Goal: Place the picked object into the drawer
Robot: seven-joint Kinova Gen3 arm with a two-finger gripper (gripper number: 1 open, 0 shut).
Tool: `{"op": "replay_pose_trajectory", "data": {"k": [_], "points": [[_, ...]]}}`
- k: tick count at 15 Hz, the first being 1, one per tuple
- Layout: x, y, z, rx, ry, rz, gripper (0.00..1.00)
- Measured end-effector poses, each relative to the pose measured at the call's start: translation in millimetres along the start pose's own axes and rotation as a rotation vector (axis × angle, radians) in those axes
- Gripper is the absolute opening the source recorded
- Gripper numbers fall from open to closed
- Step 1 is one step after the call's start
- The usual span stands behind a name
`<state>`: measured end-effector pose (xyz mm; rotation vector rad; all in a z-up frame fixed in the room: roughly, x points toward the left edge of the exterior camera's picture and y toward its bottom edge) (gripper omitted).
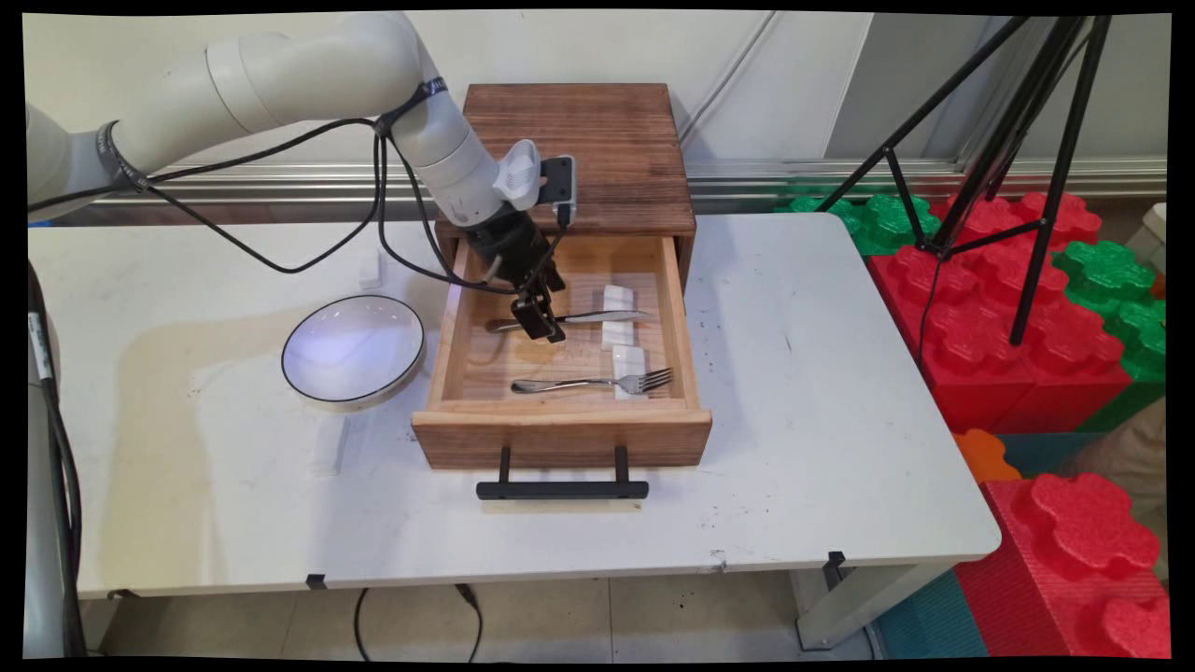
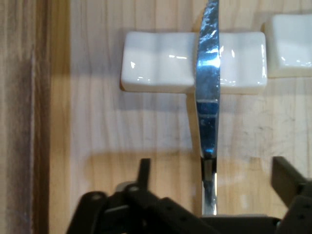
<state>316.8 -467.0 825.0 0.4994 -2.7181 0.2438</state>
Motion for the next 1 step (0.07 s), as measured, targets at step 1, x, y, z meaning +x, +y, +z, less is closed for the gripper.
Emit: {"op": "replay_pose_trajectory", "data": {"k": [1], "points": [[1.0, -0.2, -1.6, 0.003, 0.006, -0.004, 1.00]]}}
